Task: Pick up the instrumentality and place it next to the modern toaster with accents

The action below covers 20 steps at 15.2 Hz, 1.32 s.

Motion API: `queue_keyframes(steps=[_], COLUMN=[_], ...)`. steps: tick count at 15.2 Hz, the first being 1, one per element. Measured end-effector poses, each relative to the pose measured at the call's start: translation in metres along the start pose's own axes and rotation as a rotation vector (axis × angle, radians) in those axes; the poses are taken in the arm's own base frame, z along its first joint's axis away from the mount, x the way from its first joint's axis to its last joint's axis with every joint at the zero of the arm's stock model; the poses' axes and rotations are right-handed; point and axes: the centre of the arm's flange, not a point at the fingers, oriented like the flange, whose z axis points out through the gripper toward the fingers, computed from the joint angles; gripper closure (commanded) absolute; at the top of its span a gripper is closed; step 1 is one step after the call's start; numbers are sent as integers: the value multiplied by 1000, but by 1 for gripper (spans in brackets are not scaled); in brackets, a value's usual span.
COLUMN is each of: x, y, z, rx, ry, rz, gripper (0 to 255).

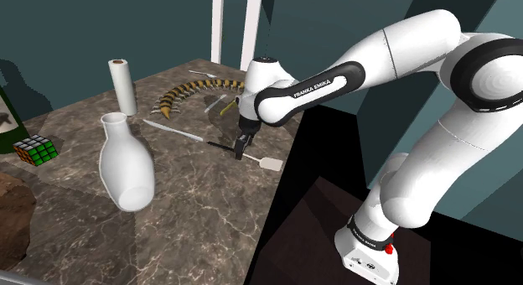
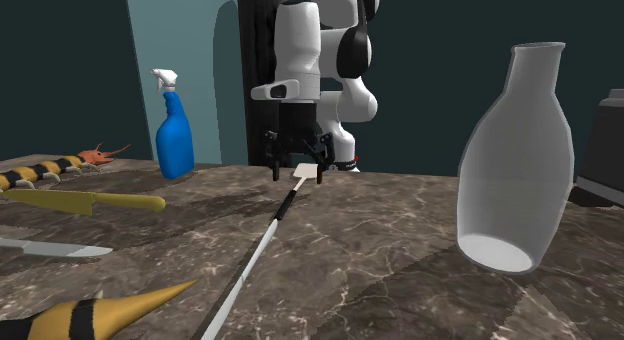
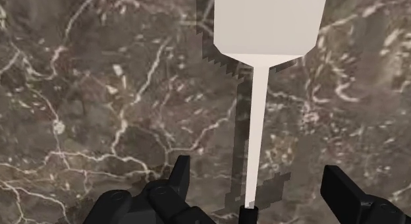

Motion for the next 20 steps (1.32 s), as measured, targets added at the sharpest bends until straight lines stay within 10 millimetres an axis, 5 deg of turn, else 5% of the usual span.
queue_keyframes(steps=[2,3,13,20], x=[0,0,0,3], y=[0,0,0,1], z=[0,0,0,-31], rx=[0,0,0,0], ry=[0,0,0,0], rz=[0,0,0,0], gripper=[0,255,255,255])
